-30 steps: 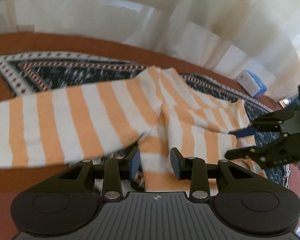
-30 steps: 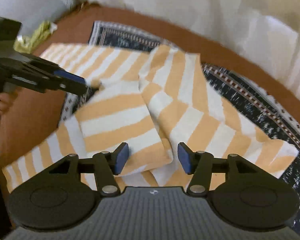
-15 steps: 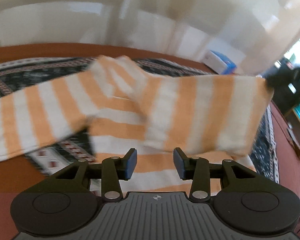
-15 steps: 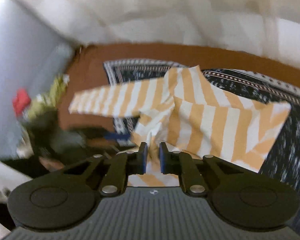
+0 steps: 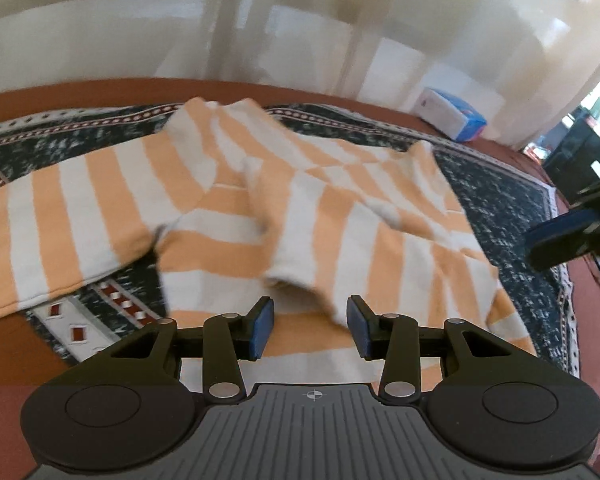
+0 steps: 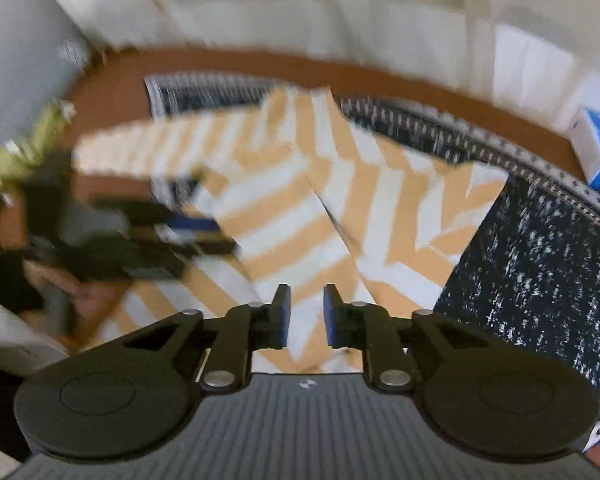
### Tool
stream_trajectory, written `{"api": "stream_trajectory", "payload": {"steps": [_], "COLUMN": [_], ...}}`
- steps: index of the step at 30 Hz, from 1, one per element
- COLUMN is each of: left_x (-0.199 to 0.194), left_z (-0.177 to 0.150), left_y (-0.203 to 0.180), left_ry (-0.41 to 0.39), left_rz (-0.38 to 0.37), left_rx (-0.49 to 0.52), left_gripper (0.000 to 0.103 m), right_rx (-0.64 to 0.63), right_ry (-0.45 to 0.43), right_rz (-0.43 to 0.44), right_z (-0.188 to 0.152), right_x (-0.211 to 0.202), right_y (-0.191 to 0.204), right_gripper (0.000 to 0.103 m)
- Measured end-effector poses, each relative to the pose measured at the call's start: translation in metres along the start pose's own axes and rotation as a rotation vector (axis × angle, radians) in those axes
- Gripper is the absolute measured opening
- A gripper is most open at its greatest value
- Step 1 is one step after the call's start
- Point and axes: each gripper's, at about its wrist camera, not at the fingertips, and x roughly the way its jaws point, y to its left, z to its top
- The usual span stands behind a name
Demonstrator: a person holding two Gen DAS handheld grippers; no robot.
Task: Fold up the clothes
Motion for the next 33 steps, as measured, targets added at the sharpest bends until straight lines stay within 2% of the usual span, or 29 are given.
{"api": "stream_trajectory", "payload": {"steps": [3, 6, 9, 12, 13, 21, 29, 33], "left_x": [-0.001, -0.003, -0.002, -0.001, -0.001, -0.004, 0.013, 0.023], "left_z": [0.0, 0.0, 0.0, 0.0, 0.0, -0.008, -0.002, 0.002], "left_y": [0.004, 0.003, 0.001, -0.001, -0.002, -0.016, -0.041, -0.051], "left_ry": [0.0, -0.003, 0.002, 0.006, 0.006, -0.012, -0.094, -0.114], "left_rz": [0.013, 0.015, 0.014, 0.016, 0.016, -0.001, 0.048, 0.056], "left_rx": [-0.013, -0.01, -0.003, 0.007, 0.01, 0.084, 0.049, 0.059], "left_gripper": [0.056, 0.056, 0.056, 0.056, 0.056, 0.056, 0.056, 0.057], "right_rx": [-0.064, -0.101, -0.097, -0.023, 0.001, 0.198, 0.414, 0.45], "right_ry": [0.032, 0.07, 0.087, 0.042, 0.027, -0.093, -0.232, -0.266], "right_rz": [-0.038, -0.065, -0.049, -0.003, 0.013, 0.137, 0.263, 0.283], "right_z": [0.003, 0.005, 0.007, 0.009, 0.01, 0.016, 0.022, 0.022], "right_x": [0.027, 0.045, 0.054, 0.031, 0.024, -0.037, -0.089, -0.104], "right_y": [-0.005, -0.01, -0.015, -0.016, -0.016, -0.017, -0.015, -0.011], "right_gripper": [0.033, 0.033, 0.033, 0.031, 0.005, 0.006, 0.006, 0.006]}}
